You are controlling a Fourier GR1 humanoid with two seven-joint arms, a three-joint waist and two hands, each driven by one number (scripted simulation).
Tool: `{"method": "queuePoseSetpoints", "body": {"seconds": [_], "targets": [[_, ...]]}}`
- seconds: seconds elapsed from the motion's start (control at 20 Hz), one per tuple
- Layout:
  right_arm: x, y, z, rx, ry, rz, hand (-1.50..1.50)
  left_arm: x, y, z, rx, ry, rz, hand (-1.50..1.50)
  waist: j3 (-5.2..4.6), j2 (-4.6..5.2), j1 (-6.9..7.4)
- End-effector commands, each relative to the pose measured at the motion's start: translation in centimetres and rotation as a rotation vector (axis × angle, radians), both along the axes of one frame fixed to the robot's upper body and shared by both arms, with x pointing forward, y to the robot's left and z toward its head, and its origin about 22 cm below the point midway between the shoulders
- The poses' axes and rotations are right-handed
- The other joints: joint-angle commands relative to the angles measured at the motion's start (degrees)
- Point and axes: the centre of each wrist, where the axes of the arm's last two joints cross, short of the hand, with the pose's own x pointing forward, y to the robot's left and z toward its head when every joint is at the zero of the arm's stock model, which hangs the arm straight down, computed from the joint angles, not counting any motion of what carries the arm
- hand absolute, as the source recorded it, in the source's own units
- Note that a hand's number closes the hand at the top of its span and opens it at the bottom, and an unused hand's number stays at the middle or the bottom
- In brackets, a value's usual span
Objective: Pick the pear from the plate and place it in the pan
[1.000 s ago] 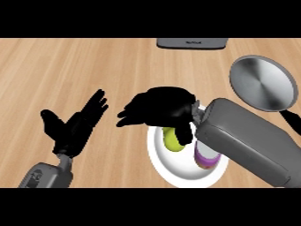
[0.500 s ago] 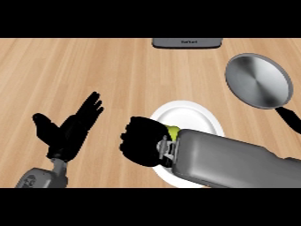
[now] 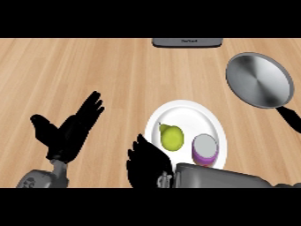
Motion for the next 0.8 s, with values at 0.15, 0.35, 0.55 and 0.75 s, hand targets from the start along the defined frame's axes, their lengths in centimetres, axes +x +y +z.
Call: {"method": "queuePoseSetpoints", "body": {"seconds": [0.15, 0.35, 0.55, 0.75], "targets": [[-0.8, -2.4, -2.3, -0.033, -0.091, 0.002, -1.5, -0.5, 0.2, -1.8, 0.008, -0.018, 0.015, 0.0, 0.01, 0.19, 0.22], [-0.2, -3.0, -1.9, -0.034, -0.187, -0.001, -1.5, -1.0, 0.2, -1.0, 0.011, 0.007, -0.006, 0.0, 0.02, 0.13, 0.29], [2.8, -1.8, -2.4, -0.026, -0.172, -0.008, -1.5, -0.8, 0.0, -0.5, -0.002, -0.009, 0.004, 0.0, 0.01, 0.21, 0.53], [1.7, -0.9, -2.2, -0.023, -0.159, -0.004, -1.5, 0.9, 0.3, 0.4, -0.005, -0.01, -0.004, 0.0, 0.0, 0.17, 0.25]]}}
